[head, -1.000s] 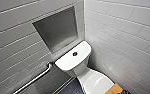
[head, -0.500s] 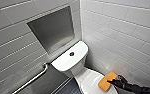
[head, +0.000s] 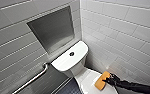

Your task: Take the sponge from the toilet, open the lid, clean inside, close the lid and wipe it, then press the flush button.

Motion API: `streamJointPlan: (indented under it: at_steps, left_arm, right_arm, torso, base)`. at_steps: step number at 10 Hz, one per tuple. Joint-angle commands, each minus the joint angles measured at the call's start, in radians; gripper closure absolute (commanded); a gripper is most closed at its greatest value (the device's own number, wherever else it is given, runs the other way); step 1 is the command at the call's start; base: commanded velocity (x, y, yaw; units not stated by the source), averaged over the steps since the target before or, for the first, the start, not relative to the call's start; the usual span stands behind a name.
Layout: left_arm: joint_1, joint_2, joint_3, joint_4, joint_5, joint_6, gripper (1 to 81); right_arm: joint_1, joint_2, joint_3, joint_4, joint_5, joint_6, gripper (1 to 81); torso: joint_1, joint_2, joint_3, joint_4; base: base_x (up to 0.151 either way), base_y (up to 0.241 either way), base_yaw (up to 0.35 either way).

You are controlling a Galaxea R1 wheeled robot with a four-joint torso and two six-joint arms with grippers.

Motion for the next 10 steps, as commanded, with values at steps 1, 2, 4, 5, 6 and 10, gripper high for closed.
streamJointPlan:
  at_steps: [1, 2, 4, 5, 6, 10]
  left_arm:
    - [0.022, -0.007, -0.002, -0.001, 0.078, 0.000, 1.0]
    - [0.023, -0.006, -0.002, -0.001, 0.078, 0.000, 1.0]
    - [0.022, -0.003, -0.002, -0.001, 0.079, 0.000, 1.0]
    - [0.023, 0.005, -0.002, 0.002, 0.084, 0.000, 1.0]
    - [0.022, 0.005, -0.002, 0.001, 0.089, 0.000, 1.0]
    - [0.028, 0.002, -0.002, 0.002, 0.090, 0.000, 1.0]
  right_arm:
    - [0.166, 0.235, -0.308, 0.006, -0.154, -0.004, 81.1]
    - [0.176, 0.243, -0.310, 0.007, -0.154, -0.004, 81.1]
    - [0.205, 0.235, -0.286, 0.017, -0.153, -0.002, 81.1]
    - [0.228, 0.234, -0.273, 0.021, -0.154, -0.002, 81.1]
    - [0.248, 0.237, -0.261, 0.023, -0.154, -0.001, 81.1]
    - [0.284, 0.258, -0.259, 0.038, -0.151, 0.001, 81.1]
  torso:
    - [0.000, 0.000, 0.000, 0.023]
    - [0.000, 0.000, 0.000, 0.046]
    - [0.000, 0.000, 0.000, 0.021]
    - [0.000, 0.000, 0.000, 0.037]
    - [0.000, 0.000, 0.000, 0.044]
    - [0.080, -0.125, 0.000, 0.044]
  base:
    - [0.000, 0.000, 0.000]
    - [0.000, 0.000, 0.000]
    - [0.000, 0.000, 0.000]
    - [0.000, 0.000, 0.000]
    - [0.000, 0.000, 0.000]
    - [0.000, 0.000, 0.000]
